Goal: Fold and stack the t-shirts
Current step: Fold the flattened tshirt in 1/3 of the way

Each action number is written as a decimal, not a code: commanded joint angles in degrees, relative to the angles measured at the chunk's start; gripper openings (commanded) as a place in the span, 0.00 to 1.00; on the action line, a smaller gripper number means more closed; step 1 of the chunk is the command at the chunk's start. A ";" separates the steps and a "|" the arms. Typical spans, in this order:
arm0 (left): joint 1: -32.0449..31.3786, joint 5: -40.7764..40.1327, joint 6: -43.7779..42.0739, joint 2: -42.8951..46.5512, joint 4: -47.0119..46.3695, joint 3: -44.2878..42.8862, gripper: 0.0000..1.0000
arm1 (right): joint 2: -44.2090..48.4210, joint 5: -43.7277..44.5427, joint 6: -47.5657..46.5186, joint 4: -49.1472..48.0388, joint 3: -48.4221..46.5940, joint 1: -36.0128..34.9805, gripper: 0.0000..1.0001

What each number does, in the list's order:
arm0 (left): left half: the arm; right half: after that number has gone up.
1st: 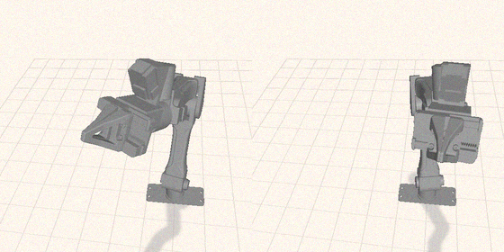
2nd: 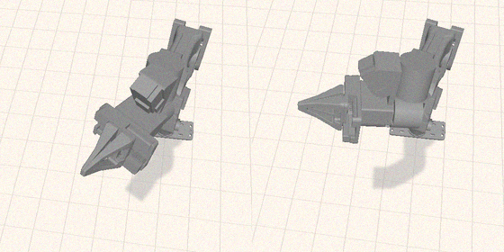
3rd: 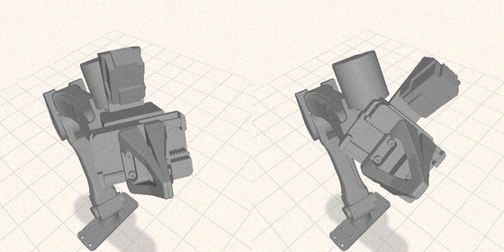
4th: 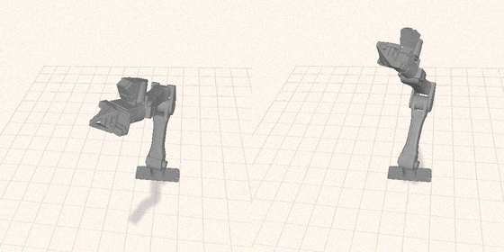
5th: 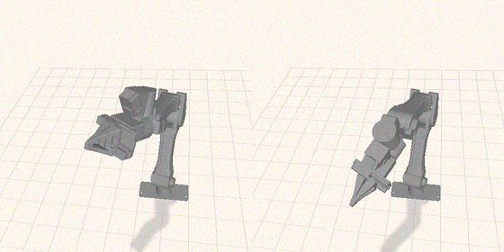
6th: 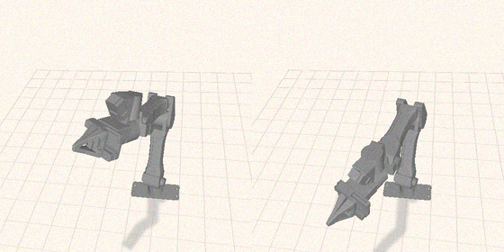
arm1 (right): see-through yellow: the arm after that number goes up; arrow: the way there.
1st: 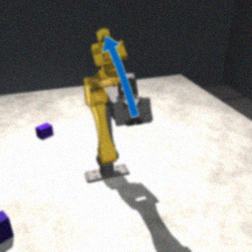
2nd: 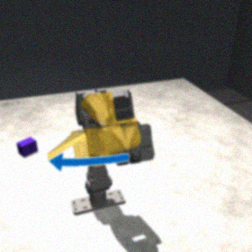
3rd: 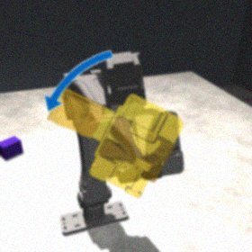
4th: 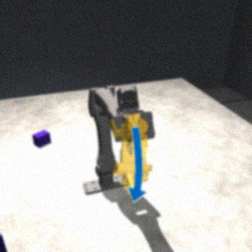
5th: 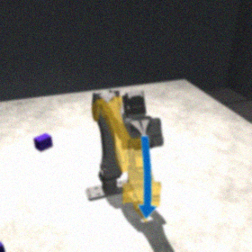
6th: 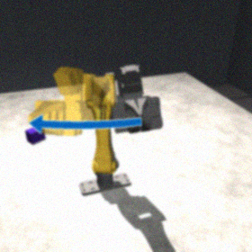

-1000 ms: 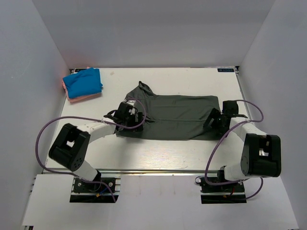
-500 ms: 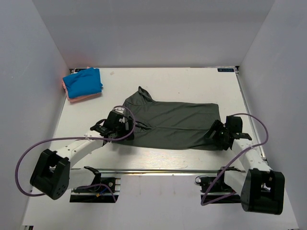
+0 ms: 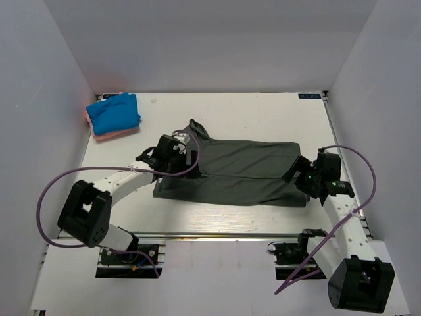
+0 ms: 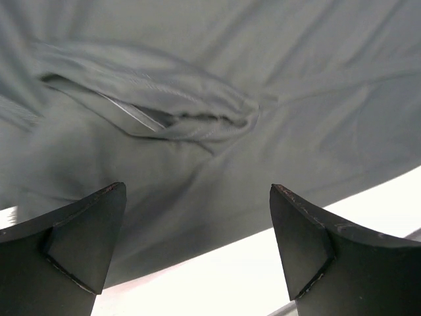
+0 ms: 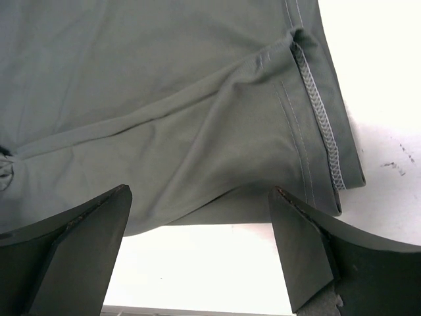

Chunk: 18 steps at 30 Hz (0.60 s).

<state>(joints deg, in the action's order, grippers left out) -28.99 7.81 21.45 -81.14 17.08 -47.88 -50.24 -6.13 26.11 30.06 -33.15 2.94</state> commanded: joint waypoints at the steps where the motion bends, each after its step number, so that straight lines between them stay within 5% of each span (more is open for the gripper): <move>1: -0.19 6.94 -1.94 -1.03 -0.29 -1.60 1.00 | -0.47 0.33 -1.59 0.26 -2.89 0.05 0.90; 18: -0.71 6.26 -0.54 -7.36 -7.84 -1.78 1.00 | -2.06 1.56 -1.59 -0.53 -3.94 0.22 0.90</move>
<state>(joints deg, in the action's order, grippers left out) -29.47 14.55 20.27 -89.41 13.43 -47.88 -52.97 -5.06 25.19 29.98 -34.44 2.94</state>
